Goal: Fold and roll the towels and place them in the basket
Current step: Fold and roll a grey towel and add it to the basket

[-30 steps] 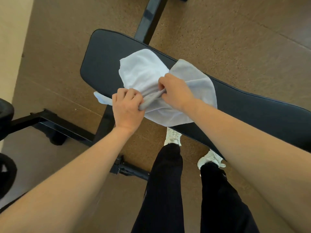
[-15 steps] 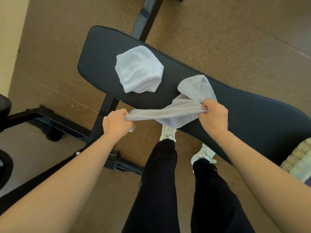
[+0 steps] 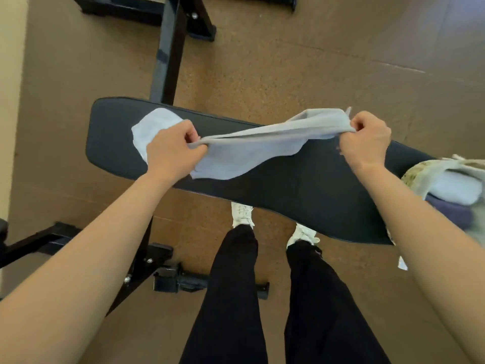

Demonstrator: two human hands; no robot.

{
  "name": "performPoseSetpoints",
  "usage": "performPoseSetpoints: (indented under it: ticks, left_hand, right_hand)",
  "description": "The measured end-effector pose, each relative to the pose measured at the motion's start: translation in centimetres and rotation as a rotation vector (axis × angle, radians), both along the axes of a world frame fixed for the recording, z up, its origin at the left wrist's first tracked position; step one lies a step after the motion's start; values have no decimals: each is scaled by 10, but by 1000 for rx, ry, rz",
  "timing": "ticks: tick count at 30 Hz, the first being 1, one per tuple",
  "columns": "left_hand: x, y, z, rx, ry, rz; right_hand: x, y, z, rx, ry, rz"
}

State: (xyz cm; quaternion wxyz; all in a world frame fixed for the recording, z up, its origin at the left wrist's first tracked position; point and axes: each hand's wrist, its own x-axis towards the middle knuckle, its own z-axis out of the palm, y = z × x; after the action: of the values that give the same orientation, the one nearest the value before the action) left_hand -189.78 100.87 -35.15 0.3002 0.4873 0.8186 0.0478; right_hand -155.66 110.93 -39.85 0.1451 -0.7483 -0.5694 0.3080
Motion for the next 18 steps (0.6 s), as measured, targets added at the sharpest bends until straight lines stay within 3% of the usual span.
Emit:
performPoseSetpoints:
  ticks: [5,8,13,18]
  left_hand:
    - [43,30,12,351,84,1]
    - [62,33,7,455,61,-27]
    - [88,6,-37,343,-25,-153]
    - [101,-21,-89,187,144,-252]
  right_hand:
    - [53,10,32,131,52,-72]
    - [77,2,40,280,25,-107]
    - [120,-41,19,335,-49,-125]
    - [144,-95,-30,180,-147,-99]
